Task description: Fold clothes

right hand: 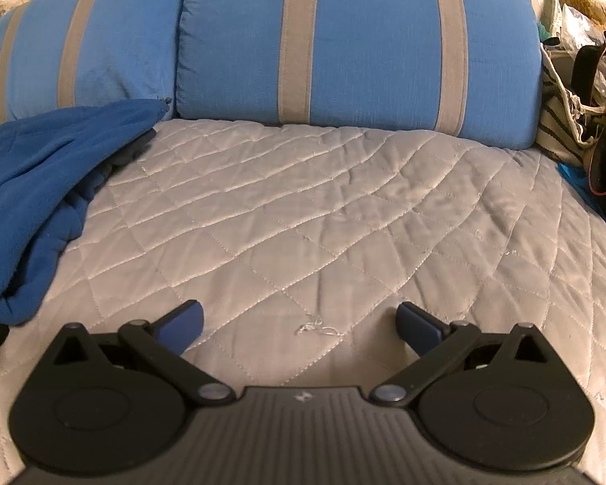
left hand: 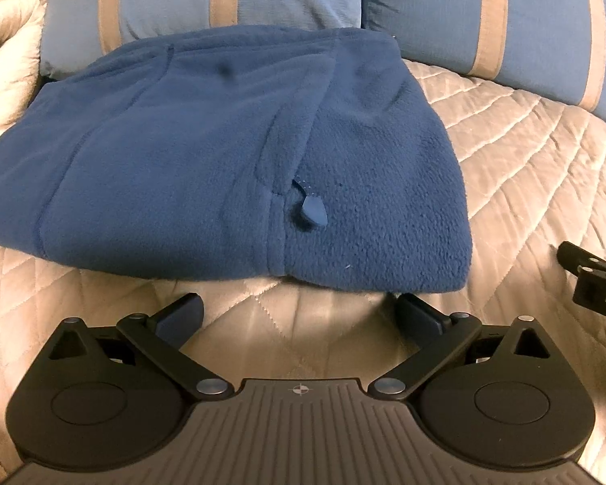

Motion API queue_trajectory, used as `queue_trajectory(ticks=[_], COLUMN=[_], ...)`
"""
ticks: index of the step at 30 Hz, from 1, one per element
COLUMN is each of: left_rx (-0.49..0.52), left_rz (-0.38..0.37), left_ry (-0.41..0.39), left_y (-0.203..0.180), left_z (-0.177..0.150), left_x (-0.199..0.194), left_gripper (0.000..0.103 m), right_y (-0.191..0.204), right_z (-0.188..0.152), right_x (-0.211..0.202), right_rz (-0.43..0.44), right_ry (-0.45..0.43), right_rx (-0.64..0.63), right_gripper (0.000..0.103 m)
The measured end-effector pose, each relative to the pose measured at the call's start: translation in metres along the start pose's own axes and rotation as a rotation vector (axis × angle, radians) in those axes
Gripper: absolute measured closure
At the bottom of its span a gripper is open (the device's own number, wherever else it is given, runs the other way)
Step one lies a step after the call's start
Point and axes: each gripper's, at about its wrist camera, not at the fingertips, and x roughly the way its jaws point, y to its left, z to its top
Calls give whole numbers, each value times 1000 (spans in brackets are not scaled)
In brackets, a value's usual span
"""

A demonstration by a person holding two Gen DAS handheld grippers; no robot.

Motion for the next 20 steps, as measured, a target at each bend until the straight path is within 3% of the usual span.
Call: queue_trajectory(ticks=[20], left_rx=[-11], left_rz=[7], left_ry=[-2], left_y=[-1], left_z=[-3], left_x=[-3], left_gripper=[0], right_y=[1], right_z=[0], right_x=[0], right_rz=[-1], right_ry=[-1], right_rx=[-2], right_gripper=[0])
